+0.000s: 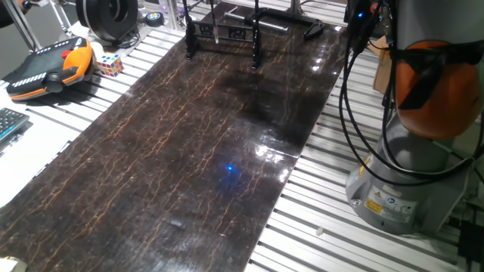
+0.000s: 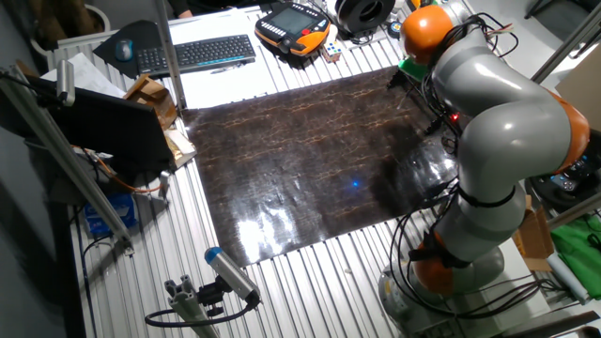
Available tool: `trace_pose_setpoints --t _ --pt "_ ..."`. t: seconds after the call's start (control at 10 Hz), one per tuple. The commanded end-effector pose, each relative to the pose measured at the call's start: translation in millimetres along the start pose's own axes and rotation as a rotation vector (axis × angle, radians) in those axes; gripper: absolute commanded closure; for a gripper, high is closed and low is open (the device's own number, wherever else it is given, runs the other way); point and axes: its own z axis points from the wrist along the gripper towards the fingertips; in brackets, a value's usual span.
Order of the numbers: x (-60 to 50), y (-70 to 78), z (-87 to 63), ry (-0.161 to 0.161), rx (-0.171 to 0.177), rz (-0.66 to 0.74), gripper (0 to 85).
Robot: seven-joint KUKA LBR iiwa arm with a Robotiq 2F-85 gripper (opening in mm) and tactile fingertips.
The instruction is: Place the brush on the pen rack
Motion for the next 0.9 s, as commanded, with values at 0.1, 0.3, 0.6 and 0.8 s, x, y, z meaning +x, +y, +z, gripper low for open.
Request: trace_pose_setpoints --t 0.1,0.3,0.6,0.8 --pt "0.7 1.5 4.0 0.009 -0.007 0.0 73.7" --pt "0.4 1.2 4.8 0.021 -0.015 0.004 62.0" --pt "0.7 1.9 5.8 0.028 -0.024 -0.001 60.3" --pt "9.0 12.7 -0.3 0.073 -0.038 -0.014 68.0"
